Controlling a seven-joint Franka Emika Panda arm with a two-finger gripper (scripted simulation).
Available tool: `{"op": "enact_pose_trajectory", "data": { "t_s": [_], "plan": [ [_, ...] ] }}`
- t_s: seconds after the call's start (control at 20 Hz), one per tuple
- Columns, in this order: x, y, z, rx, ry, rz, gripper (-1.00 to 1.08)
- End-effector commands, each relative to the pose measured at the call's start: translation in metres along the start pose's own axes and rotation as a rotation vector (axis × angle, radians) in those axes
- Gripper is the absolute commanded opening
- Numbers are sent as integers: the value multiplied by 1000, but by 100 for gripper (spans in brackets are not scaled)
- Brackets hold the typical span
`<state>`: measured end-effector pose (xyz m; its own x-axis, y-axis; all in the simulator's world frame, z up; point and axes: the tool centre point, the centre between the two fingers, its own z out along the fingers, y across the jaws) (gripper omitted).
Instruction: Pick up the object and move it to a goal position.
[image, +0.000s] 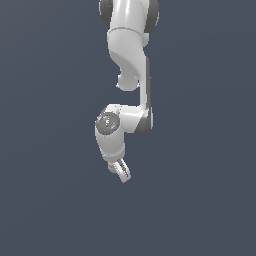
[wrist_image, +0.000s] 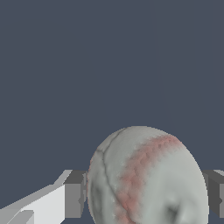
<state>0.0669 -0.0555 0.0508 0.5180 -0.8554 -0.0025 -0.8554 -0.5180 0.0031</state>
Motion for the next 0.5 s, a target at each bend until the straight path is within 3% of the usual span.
{"op": "enact_pose_trajectory", "data": {
  "t_s": [0.0,0.45],
  "plan": [
    [5,16,-3,2,2,1,-100],
    [29,100,-13,3,1,1,-100]
  ]
}}
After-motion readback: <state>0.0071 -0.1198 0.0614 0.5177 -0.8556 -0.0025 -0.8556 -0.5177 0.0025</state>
